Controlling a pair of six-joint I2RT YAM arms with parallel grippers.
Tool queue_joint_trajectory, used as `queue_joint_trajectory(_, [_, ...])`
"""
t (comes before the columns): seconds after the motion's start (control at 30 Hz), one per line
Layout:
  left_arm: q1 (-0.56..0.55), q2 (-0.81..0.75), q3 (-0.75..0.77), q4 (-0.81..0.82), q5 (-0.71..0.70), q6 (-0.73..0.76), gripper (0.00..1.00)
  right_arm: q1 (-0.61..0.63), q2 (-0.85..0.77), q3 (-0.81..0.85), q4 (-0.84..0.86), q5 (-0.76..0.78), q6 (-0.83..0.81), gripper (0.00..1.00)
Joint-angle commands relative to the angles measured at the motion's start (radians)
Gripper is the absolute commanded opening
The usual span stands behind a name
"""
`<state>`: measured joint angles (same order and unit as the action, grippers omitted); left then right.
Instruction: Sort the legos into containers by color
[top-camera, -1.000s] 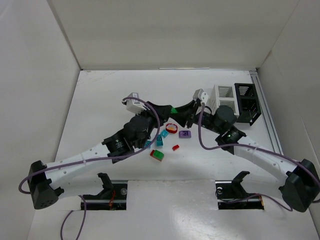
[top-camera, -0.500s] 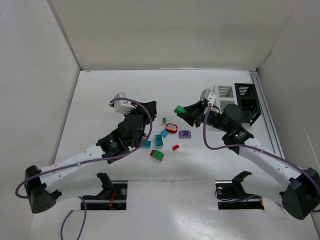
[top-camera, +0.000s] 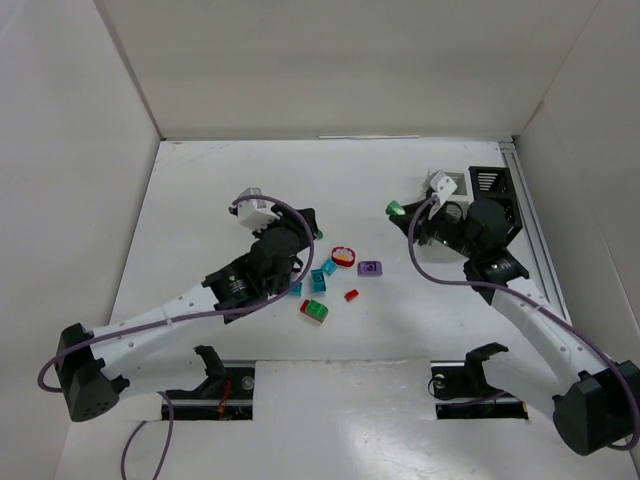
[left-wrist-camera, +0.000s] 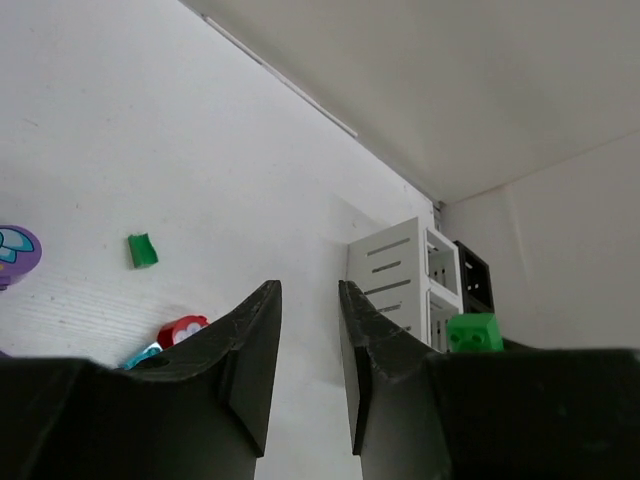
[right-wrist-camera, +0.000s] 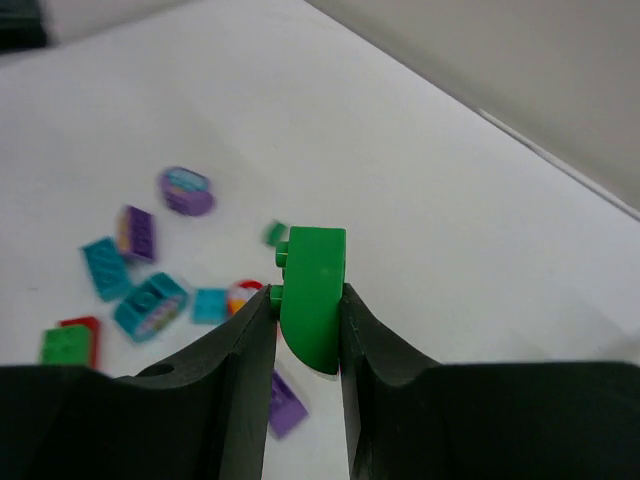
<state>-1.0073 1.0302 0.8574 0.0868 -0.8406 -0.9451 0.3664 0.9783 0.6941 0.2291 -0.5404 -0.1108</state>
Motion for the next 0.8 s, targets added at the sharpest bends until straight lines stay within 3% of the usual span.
queue_joint_trajectory(0.0, [0.035,0.025,0.018,-0.016,0.096,0.026,0.27,-0.073,-0.001,0.1,-0.207,0.217,-0.105,0.07])
queue_joint_trajectory(0.07, [0.091,0.047,0.031,-0.036,0.167,0.038,0.27,-0.122,0.041,0.184,-0.35,0.354,-0.135,0.07])
queue_joint_trajectory(0.2, [0.144,0.116,0.072,-0.065,0.27,0.083,0.27,-0.179,0.159,0.313,-0.419,0.574,-0.188,0.07])
queue_joint_trajectory(0.4, [0.203,0.228,0.158,-0.121,0.357,0.155,0.33,-0.276,0.374,0.496,-0.504,0.574,-0.219,0.08])
queue_joint_trajectory(0.63, [0.32,0.381,0.244,-0.139,0.563,0.218,0.41,-0.311,0.556,0.617,-0.511,0.559,-0.242,0.19])
queue_joint_trajectory(0.77, [0.332,0.482,0.316,-0.159,0.584,0.285,0.48,-0.311,0.605,0.637,-0.501,0.559,-0.251,0.37])
